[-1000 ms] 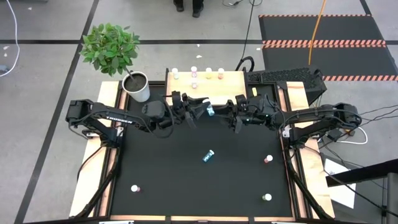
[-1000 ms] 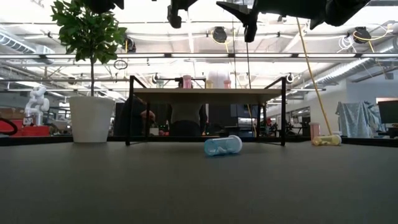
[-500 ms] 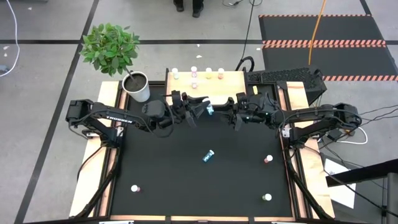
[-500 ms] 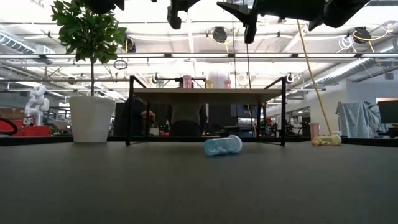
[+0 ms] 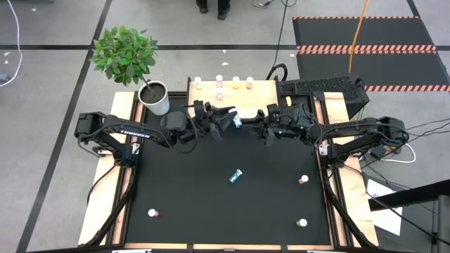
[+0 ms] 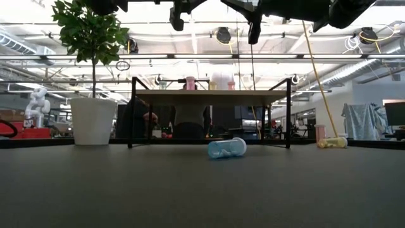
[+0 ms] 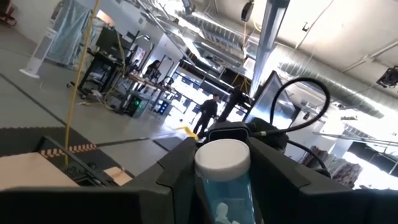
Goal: Pick and place medicine bottles onto shelf by color
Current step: Put the left blue pill bottle on the shelf aligned with the other blue pill bottle
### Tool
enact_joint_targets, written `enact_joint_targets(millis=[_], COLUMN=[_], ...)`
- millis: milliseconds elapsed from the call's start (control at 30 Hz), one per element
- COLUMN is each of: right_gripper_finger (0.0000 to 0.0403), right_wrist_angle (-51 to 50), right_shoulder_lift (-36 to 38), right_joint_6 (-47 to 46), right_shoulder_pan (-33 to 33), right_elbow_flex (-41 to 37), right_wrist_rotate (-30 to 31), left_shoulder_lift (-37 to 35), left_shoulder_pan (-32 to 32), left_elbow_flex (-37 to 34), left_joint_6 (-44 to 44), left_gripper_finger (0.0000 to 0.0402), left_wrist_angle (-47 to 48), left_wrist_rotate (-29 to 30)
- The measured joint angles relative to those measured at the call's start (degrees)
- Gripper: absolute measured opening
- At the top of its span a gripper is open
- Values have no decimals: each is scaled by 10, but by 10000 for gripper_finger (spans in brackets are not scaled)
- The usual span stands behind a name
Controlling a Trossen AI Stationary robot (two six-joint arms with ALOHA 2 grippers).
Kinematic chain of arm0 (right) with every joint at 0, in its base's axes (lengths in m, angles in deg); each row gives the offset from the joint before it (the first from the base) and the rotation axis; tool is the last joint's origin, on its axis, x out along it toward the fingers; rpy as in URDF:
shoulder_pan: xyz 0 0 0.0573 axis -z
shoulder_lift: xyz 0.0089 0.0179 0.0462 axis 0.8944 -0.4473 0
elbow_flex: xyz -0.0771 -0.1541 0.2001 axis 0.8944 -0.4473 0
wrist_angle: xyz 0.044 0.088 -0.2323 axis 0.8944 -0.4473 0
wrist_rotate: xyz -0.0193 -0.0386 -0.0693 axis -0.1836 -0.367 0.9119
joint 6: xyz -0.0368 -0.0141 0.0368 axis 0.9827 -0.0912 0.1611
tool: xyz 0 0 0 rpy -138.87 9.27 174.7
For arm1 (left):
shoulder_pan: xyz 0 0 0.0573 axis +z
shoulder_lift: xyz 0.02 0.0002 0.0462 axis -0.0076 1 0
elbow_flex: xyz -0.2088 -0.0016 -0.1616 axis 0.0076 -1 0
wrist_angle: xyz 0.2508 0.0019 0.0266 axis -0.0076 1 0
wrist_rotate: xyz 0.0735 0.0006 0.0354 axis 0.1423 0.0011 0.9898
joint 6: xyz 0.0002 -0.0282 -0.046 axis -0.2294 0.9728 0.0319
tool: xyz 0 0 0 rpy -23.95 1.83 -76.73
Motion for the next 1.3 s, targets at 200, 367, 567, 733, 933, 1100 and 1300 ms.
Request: enact_joint_targets(millis=[200,367,567,733,933,1100,1300], right_gripper_finger=[145,201,198,183,208,229,207], right_wrist_angle=[0,9,25,23,-2,0,-5], right_shoulder_lift=[0,0,0,0,0,0,-17], right_joint_6=[9,10,10,10,25,25,28], right_shoulder_pan=[8,8,14,27,33,34,34], right_elbow_flex=[0,0,0,13,35,49,76], right_wrist_rotate=[13,1,-3,-3,-3,-35,-63], left_shoulder_lift=[0,0,0,0,0,-1,-1], left_shoulder_pan=[1,0,0,1,1,1,1], left_elbow_flex=[0,0,0,12,40,48,49], left_joint_6=[0,0,2,-2,-45,-49,-40], left_gripper_finger=[140,140,140,140,140,140,140], left_wrist_angle=[0,-1,-1,-1,0,13,14], left_wrist_rotate=[2,2,2,11,14,14,14])
